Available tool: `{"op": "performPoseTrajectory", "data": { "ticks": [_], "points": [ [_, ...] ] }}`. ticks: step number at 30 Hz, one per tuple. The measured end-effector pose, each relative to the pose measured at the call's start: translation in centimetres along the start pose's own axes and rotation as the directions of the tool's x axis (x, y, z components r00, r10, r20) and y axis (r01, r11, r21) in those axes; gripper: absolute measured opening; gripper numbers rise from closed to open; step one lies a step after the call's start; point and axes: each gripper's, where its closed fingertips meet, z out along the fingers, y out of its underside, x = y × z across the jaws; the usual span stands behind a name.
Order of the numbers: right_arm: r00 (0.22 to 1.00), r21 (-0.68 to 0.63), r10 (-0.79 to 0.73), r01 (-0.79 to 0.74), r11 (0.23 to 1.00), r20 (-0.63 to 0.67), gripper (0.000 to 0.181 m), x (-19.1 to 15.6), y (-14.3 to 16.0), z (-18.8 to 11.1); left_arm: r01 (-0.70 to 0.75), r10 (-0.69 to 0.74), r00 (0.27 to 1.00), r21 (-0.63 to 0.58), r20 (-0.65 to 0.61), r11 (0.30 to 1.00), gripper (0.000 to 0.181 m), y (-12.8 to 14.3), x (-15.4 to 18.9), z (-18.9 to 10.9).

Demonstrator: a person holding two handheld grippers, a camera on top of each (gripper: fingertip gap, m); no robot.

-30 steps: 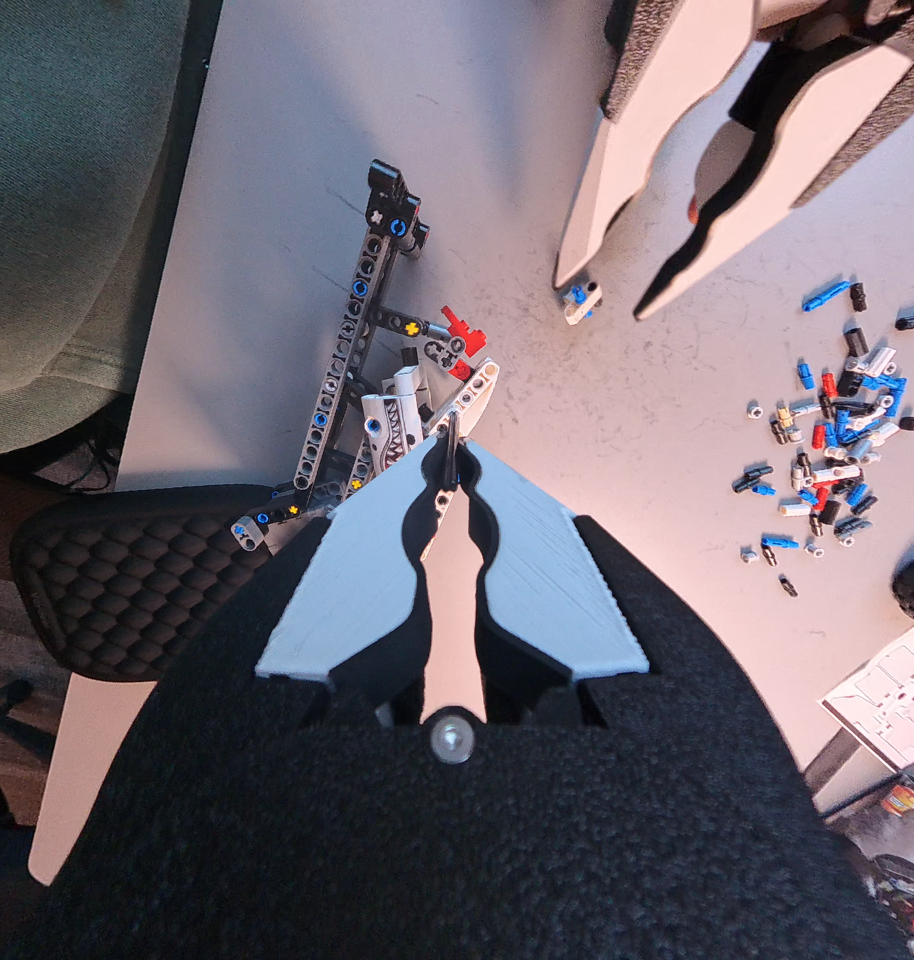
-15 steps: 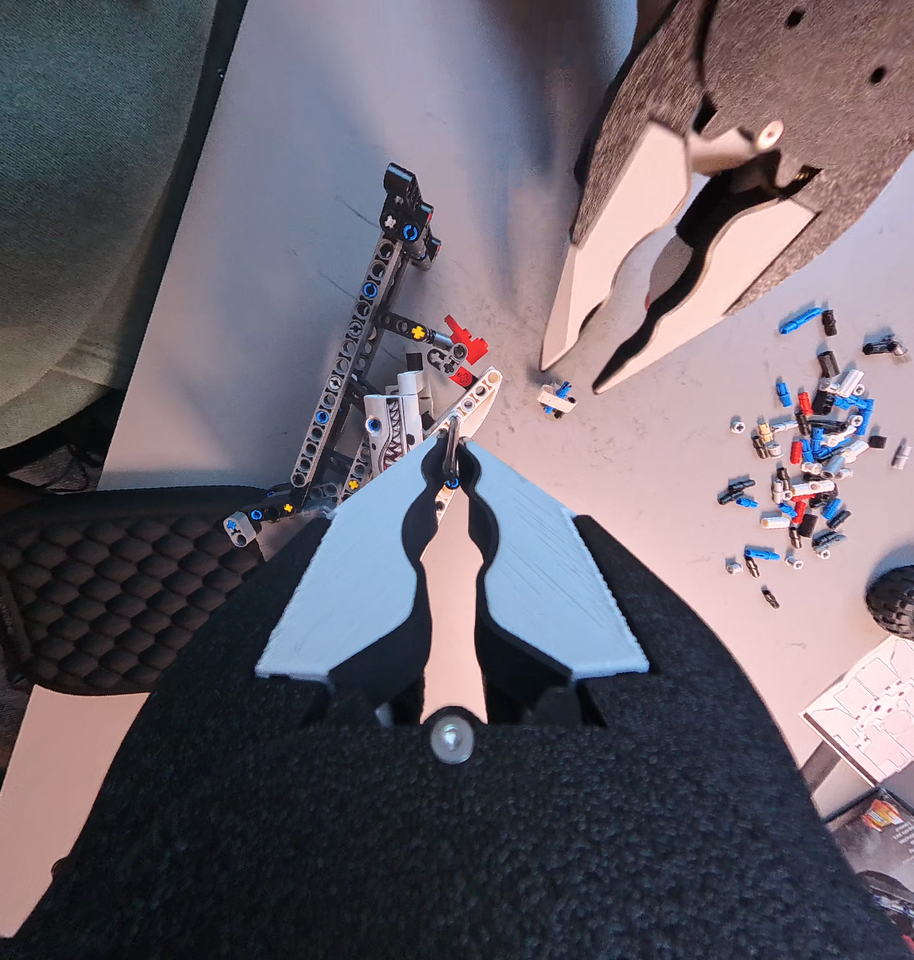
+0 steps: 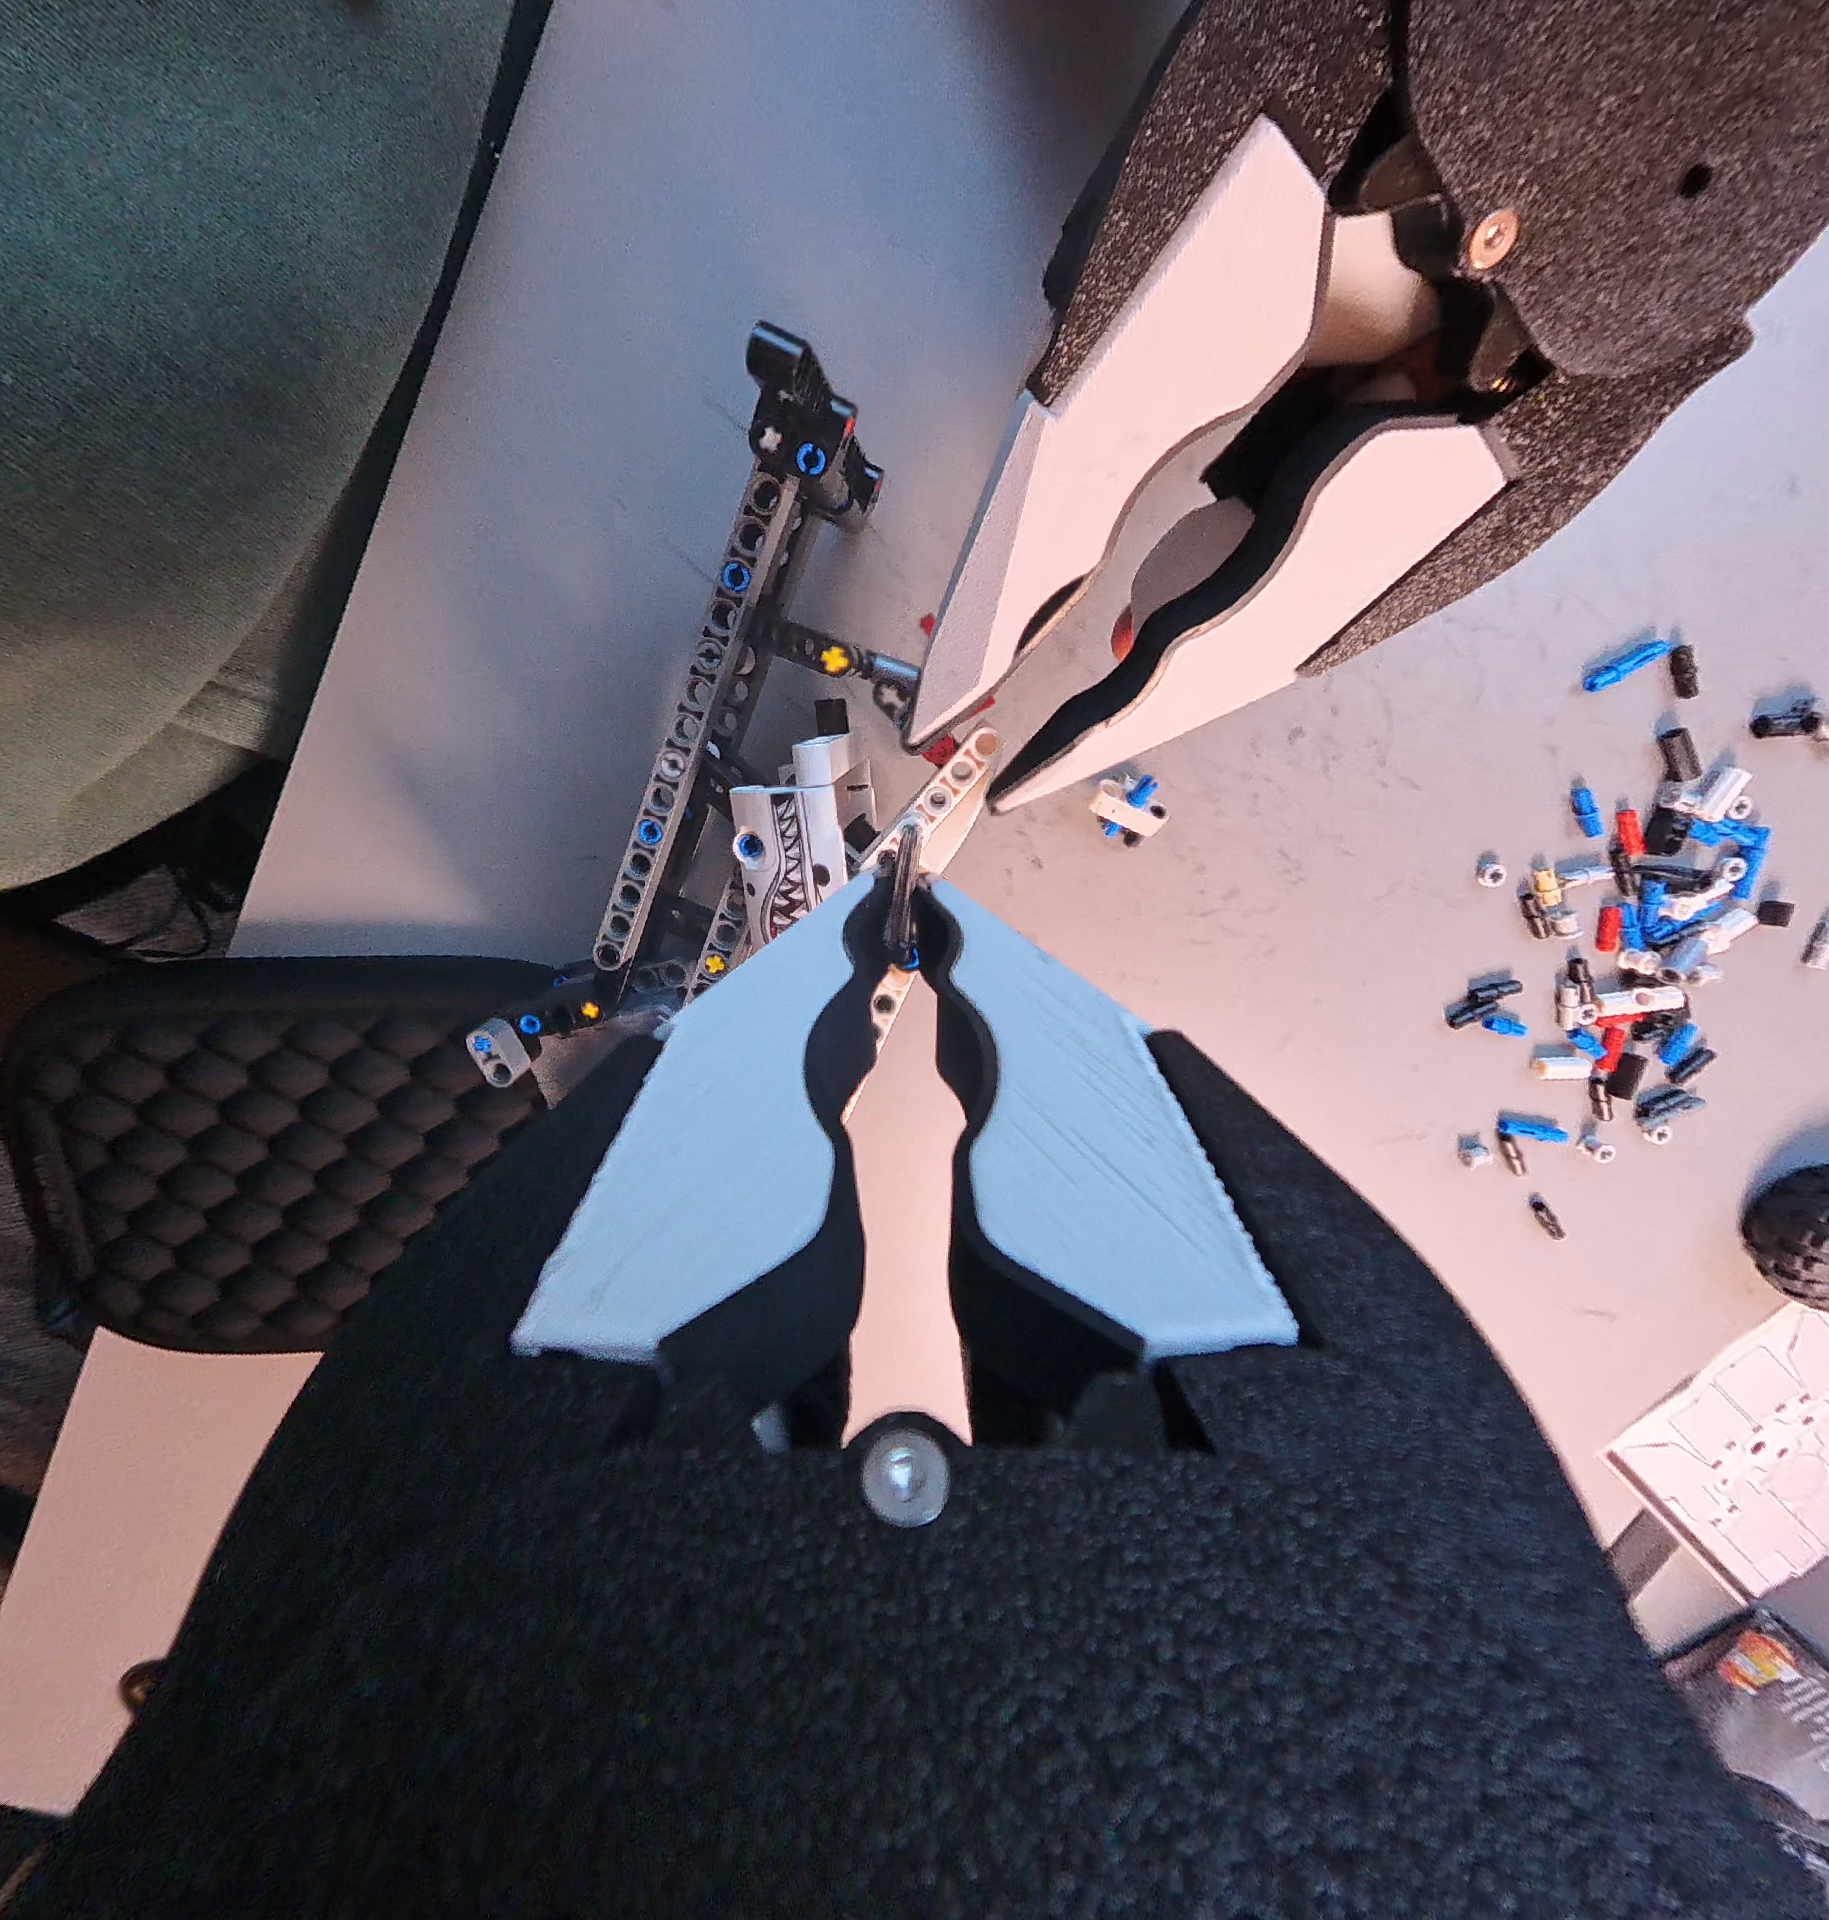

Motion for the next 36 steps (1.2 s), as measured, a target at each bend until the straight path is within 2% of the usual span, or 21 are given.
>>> {"op": "performPoseTrajectory", "data": {
  "ticks": [11, 18, 26, 31, 36],
  "points": [
    [0.997, -0.127, 0.002, 0.008, 0.992, 0.080, 0.002, 0.2, 0.4, -0.1, 0.024, -0.022, 0.998, -0.041, 0.063, 0.999, 0.018, 0.3, -0.1, 0.0],
    [0.991, -0.203, 0.013, 0.014, 0.979, 0.134, 0.001, 0.1, 0.7, -0.7, 0.028, -0.027, 0.998, -0.018, 0.053, 0.999, 0.018, -0.2, 0.1, 0.2],
    [0.986, -0.261, 0.019, 0.026, 0.965, 0.166, 0.001, 0.0, 1.1, -0.5, 0.018, -0.013, 0.997, -0.067, 0.075, 0.998, 0.017, 0.1, 0.0, 1.0],
    [0.990, -0.270, -0.005, 0.044, 0.962, 0.143, 0.001, 0.5, 0.5, -0.4, -0.011, 0.013, 0.990, -0.013, 0.139, 1.000, 0.017, -1.1, -0.8, 0.8],
    [0.986, -0.302, -0.049, 0.096, 0.948, 0.158, 0.001, 0.5, 0.3, 0.5, -0.059, 0.084, 0.985, -0.164, 0.153, 0.985, 0.015, 0.8, -0.6, 2.1]
  ]
}}
